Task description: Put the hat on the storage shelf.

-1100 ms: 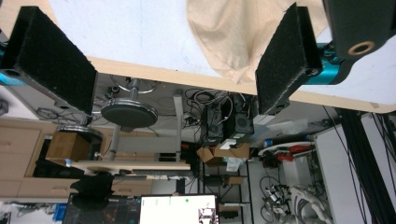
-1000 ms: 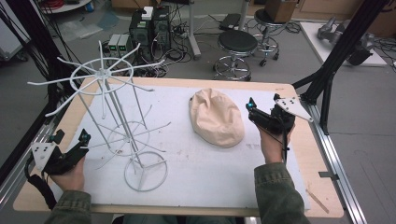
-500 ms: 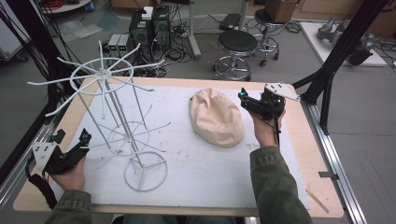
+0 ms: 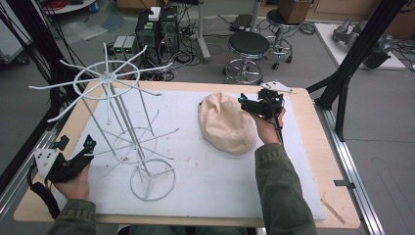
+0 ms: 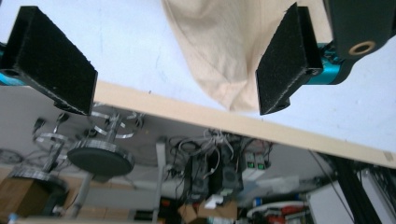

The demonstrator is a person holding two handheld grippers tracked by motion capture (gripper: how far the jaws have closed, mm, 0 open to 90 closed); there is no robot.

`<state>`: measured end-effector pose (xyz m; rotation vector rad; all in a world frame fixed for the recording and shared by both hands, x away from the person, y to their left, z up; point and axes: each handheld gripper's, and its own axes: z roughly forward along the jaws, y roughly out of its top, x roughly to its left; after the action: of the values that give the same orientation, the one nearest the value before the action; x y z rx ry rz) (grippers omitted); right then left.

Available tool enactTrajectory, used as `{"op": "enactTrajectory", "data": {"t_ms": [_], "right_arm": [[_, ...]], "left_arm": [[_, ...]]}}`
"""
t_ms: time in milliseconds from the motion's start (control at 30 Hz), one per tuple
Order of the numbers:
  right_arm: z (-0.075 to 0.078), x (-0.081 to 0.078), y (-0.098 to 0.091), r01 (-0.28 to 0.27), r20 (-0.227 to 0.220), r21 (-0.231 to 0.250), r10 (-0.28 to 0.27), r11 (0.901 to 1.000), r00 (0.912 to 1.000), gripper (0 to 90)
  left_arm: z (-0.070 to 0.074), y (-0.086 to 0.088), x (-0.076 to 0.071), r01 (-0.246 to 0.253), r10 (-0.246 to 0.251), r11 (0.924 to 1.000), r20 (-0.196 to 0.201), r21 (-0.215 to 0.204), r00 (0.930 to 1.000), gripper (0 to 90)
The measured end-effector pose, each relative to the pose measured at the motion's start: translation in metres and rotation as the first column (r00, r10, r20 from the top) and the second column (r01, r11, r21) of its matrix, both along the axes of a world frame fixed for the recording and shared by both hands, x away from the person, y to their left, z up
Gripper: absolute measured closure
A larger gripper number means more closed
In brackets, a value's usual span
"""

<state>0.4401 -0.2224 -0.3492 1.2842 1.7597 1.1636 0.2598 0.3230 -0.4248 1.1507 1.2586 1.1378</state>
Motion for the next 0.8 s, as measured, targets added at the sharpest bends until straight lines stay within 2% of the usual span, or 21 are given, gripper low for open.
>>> {"op": "enactTrajectory", "data": {"t_ms": [67, 200, 300, 333, 400, 467, 567, 633, 800], "right_arm": [[-0.003, 0.003, 0.001, 0.002, -0.012, -0.005, -0.003, 1.0000, 0.9999, 12.0], [-0.015, 0.012, 0.003, 0.001, -0.069, -0.024, -0.003, 0.9997, 0.9976, 12.0], [-0.023, 0.017, 0.002, 0.002, -0.117, -0.035, -0.006, 0.9994, 0.9932, 12.0], [-0.028, 0.020, 0.002, 0.005, -0.145, -0.041, -0.011, 0.9992, 0.9894, 12.0], [-0.030, 0.022, 0.001, 0.008, -0.154, -0.047, -0.015, 0.9989, 0.9879, 12.0], [-0.037, 0.026, 0.000, -0.002, -0.200, -0.052, -0.009, 0.9986, 0.9798, 12.0], [-0.042, 0.029, 0.000, -0.009, -0.224, -0.058, -0.004, 0.9983, 0.9746, 12.0], [-0.049, 0.032, 0.002, -0.015, -0.270, -0.056, 0.000, 0.9983, 0.9630, 12.0], [-0.057, 0.036, 0.005, -0.014, -0.299, -0.062, -0.005, 0.9980, 0.9543, 12.0]], "left_arm": [[0.000, 0.000, 0.000, 0.003, -0.003, 1.0000, 0.000, 0.000, 1.0000, 23.1], [0.000, 0.000, 0.001, 0.002, -0.002, 1.0000, 0.001, 0.000, 1.0000, 23.1], [0.000, 0.000, 0.001, 0.003, -0.003, 1.0000, 0.000, -0.001, 1.0000, 23.1], [0.000, 0.000, 0.001, 0.004, -0.004, 1.0000, 0.001, -0.002, 1.0000, 23.1], [0.000, 0.000, 0.001, 0.004, -0.004, 1.0000, 0.001, -0.003, 1.0000, 23.1], [0.000, 0.000, 0.001, 0.004, -0.004, 1.0000, 0.001, -0.003, 1.0000, 23.1], [0.000, 0.000, 0.001, 0.003, -0.003, 1.0000, -0.001, -0.003, 1.0000, 23.1], [0.000, 0.000, 0.001, 0.003, -0.003, 1.0000, -0.002, -0.003, 1.0000, 23.1], [0.000, 0.000, 0.001, 0.005, -0.005, 1.0000, -0.001, -0.004, 1.0000, 23.1]]}}
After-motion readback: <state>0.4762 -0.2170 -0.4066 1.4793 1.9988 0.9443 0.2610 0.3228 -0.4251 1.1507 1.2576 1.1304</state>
